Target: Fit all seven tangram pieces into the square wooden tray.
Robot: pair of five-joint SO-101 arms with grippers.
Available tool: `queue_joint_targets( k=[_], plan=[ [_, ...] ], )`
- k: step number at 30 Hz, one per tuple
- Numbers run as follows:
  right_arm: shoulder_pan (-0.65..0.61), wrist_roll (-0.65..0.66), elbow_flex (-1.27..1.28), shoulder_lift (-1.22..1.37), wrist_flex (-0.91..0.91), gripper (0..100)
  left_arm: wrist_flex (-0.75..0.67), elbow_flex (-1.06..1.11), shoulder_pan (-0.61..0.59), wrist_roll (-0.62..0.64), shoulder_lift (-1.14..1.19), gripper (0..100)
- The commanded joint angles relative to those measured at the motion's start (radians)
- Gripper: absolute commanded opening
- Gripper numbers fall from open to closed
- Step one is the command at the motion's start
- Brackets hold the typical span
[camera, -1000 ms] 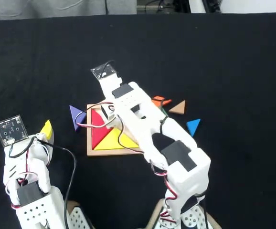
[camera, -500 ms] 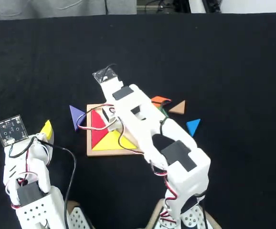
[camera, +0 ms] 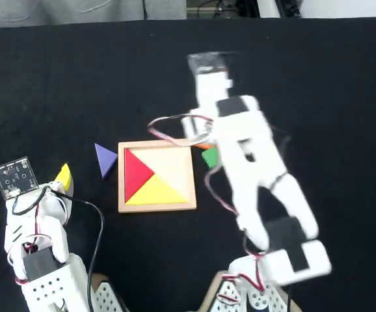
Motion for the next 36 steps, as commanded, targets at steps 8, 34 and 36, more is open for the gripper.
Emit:
queue_joint_targets(
  k=[8, 34, 36],
  plan=[
    [0.198, 0.015, 0.165, -0.071, -0.308, 1.5, -0.017, -0.002, 0.015, 0.005, -0.009, 29],
    [0.081, -0.044, -0.331, 0.378, 0.015, 12.3, -0.017, 0.007, 0.045, 0.002, -0.009, 29],
    [0.035, -0.055, -0.346, 0.394, -0.002, 9.6, -0.017, 0.007, 0.047, 0.002, -0.009, 29]
  ],
)
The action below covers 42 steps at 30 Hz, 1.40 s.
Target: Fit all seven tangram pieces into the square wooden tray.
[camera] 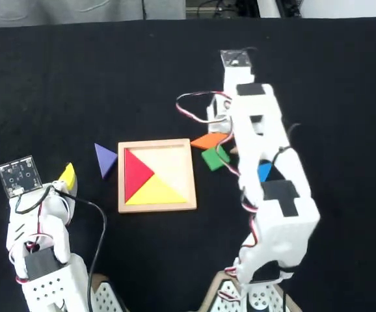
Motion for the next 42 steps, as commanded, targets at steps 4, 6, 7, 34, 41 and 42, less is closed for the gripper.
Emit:
queue_joint_targets(
  k=[4, 6, 7, 34, 41, 42],
  plan=[
    [-0.150, -0.015, -0.105, 0.062, -0.058, 8.2, -0.017, 0.007, 0.010, 0.002, -0.009, 29],
    [-0.169, -0.003, -0.139, 0.111, -0.084, 8.0, -0.017, 0.007, 0.010, 0.002, -0.009, 29],
    [-0.170, -0.003, -0.160, 0.134, -0.087, 7.8, -0.017, 0.007, 0.008, 0.002, -0.009, 29],
    [0.071, 0.279, -0.117, 0.136, 0.388, 1.1, -0.017, 0.005, 0.012, 0.002, -0.009, 29],
    [-0.132, 0.310, 0.360, -0.341, 0.127, 1.1, -0.018, 0.005, 0.012, 0.002, -0.009, 29],
    [-0.170, 0.304, 0.412, -0.390, 0.098, 1.1, -0.018, 0.005, 0.012, 0.002, -0.009, 29]
  ],
)
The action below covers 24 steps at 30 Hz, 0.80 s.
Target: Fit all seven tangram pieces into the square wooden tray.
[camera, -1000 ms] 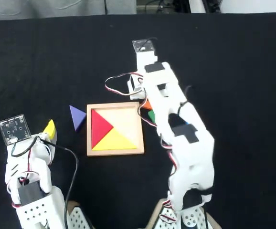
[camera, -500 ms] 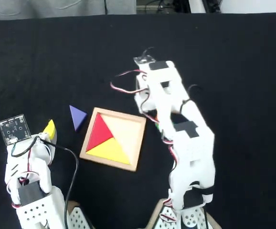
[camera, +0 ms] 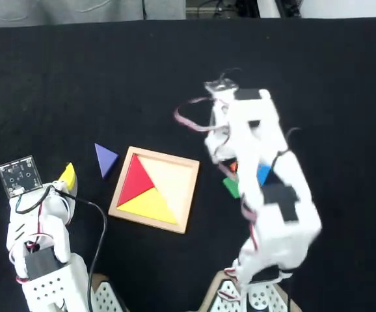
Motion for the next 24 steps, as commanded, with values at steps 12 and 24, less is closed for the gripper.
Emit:
queue_joint_targets(
  k=[12, 24],
  plan=[
    [-0.224, -0.057, -0.134, 0.084, -0.049, 1.1, -0.018, 0.007, 0.012, 0.002, -0.009, 29],
    [-0.209, -0.052, -0.315, 0.309, -0.046, 1.1, -0.017, 0.005, 0.012, 0.002, -0.009, 29]
  ],
)
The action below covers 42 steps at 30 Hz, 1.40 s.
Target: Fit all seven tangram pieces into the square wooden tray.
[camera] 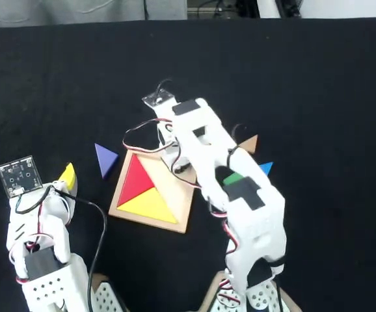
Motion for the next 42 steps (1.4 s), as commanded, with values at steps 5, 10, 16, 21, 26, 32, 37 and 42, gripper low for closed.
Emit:
queue_joint_targets(
  k=[5, 10, 16, 21, 26, 32, 37, 42],
  plan=[
    [0.052, -0.002, -0.148, 0.048, 0.011, 1.1, -0.015, 0.004, 0.012, 0.002, -0.009, 29],
    [0.051, 0.061, -0.274, 0.131, 0.025, 1.1, -0.017, 0.004, 0.012, 0.002, -0.009, 29],
    [-0.005, 0.153, -0.481, 0.196, 0.095, 1.1, -0.017, 0.005, 0.012, 0.002, -0.009, 29],
    [0.008, 0.153, -0.608, 0.173, 0.308, 1.1, -0.017, 0.005, 0.012, 0.002, -0.009, 29],
    [0.104, 0.152, -0.613, -0.015, 0.450, 1.1, -0.017, 0.005, 0.012, 0.002, -0.009, 29],
    [0.170, 0.176, -0.180, -0.363, 0.259, 1.1, -0.017, 0.005, 0.012, 0.002, -0.009, 29],
    [0.186, 0.298, 0.383, -0.625, -0.155, 1.1, -0.017, 0.005, 0.012, 0.002, -0.009, 29],
    [0.295, 0.307, 0.519, -0.667, -0.261, 8.1, -0.018, 0.005, 0.012, 0.002, -0.009, 29]
  ],
)
